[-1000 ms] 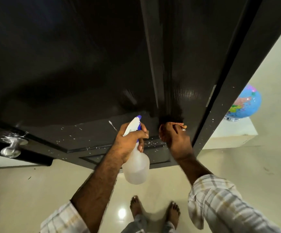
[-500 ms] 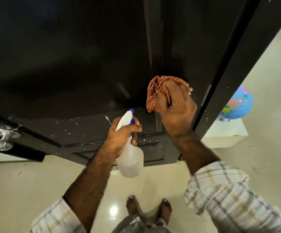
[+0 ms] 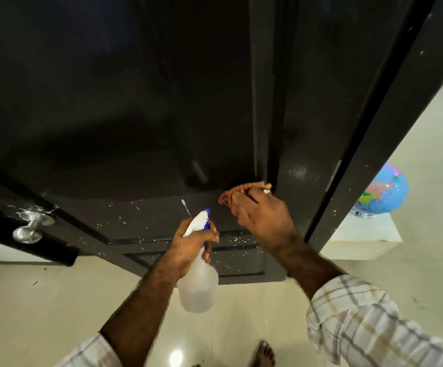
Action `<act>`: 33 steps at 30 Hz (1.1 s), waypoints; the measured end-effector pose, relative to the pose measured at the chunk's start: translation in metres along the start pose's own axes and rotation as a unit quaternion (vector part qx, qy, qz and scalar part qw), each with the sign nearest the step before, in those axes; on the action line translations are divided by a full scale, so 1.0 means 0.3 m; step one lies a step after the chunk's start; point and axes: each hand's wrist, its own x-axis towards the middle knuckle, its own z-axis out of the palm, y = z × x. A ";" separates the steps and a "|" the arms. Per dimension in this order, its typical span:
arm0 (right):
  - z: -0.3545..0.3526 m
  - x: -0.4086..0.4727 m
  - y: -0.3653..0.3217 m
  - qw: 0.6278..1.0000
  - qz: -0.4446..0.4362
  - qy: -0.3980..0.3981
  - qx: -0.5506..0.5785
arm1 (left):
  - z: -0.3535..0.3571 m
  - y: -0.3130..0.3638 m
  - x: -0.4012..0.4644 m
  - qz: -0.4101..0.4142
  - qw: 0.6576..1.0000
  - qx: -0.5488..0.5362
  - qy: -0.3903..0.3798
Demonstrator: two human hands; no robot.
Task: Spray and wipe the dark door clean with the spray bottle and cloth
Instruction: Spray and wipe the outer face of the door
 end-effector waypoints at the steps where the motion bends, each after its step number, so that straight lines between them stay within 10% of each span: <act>1: -0.054 0.066 -0.047 0.996 -0.030 0.079 0.016 | -0.006 -0.003 -0.003 -0.004 1.000 -0.004 0.008; 7: -0.051 0.199 -0.122 0.954 -0.118 0.275 -0.025 | -0.049 -0.004 -0.003 0.011 0.998 -0.051 0.034; 16: 0.282 -0.136 0.100 0.929 -0.173 -0.242 -0.220 | -0.159 -0.130 0.000 0.025 0.999 -0.037 -0.016; 26: -0.116 0.360 -0.327 0.938 -0.126 0.322 -0.015 | -0.261 -0.038 -0.059 0.027 0.995 -0.097 0.025; 30: 0.061 0.219 -0.261 0.945 -0.095 0.311 -0.027 | -0.313 -0.049 -0.041 0.049 0.996 -0.073 0.016; 33: 0.308 -0.012 -0.156 0.990 -0.070 0.086 -0.082 | -0.345 -0.090 -0.025 0.046 0.998 -0.052 -0.006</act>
